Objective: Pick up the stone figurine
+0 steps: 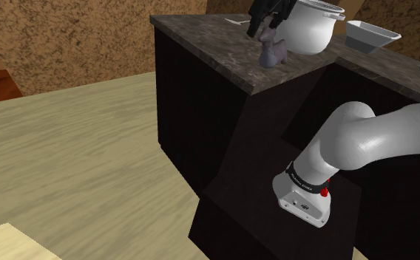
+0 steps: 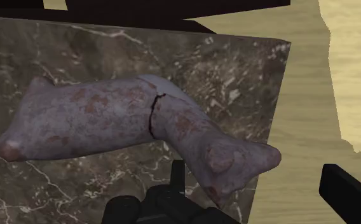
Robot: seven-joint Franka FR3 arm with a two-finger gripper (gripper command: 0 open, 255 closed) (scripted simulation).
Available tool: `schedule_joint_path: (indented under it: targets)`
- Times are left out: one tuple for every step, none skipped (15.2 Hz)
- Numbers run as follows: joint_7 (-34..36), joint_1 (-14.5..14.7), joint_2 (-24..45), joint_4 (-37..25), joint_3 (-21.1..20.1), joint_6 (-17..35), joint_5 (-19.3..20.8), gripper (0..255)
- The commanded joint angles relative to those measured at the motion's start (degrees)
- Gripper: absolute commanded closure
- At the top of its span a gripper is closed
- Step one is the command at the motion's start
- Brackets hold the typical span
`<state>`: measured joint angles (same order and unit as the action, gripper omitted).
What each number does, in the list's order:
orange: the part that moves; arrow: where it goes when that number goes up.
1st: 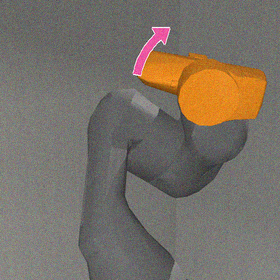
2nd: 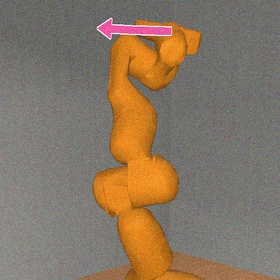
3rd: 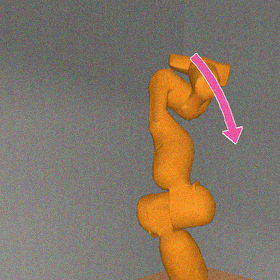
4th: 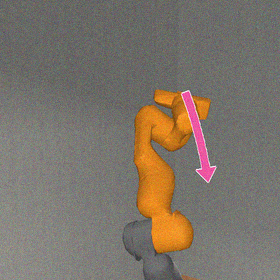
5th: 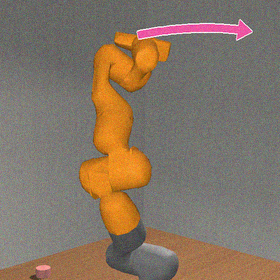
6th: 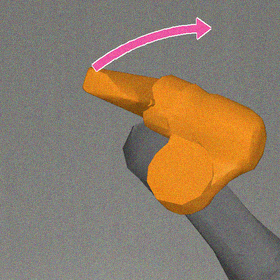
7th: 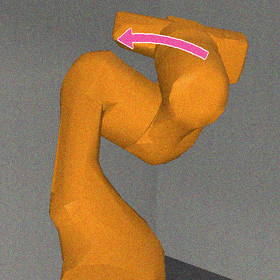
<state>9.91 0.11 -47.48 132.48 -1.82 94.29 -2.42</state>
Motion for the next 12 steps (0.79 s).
schedule_joint_path:
  targets:
    - [0.0,0.0,0.0,0.0,0.0,0.0,0.0,0]
    - [6.5,-3.1,0.7,-0.1,-0.7,-0.1,-0.3,0]
    - [13.0,-6.4,1.2,0.0,-1.5,-0.3,-0.8,0]
    - [19.4,-9.6,1.4,0.3,-2.2,-0.7,-1.3,0]
    - [25.8,-12.8,1.4,0.6,-2.8,-1.3,-1.8,0]
    - [32.2,-15.9,1.1,1.2,-3.4,-1.9,-2.3,0]
    - [38.7,-19.0,0.5,1.9,-4.1,-2.7,-2.9,0]
    - [45.1,-22.0,-0.3,2.7,-4.7,-3.6,-3.6,0]
    - [46.0,-22.6,-0.4,2.8,-4.8,-3.8,-3.8,0]
    - [45.9,-22.6,-0.7,3.7,-4.9,-3.1,-3.9,0]
    - [45.9,-22.6,-0.9,4.6,-5.0,-2.4,-3.9,0]
    - [45.9,-22.6,-1.1,5.5,-5.0,-1.7,-4.0,0]
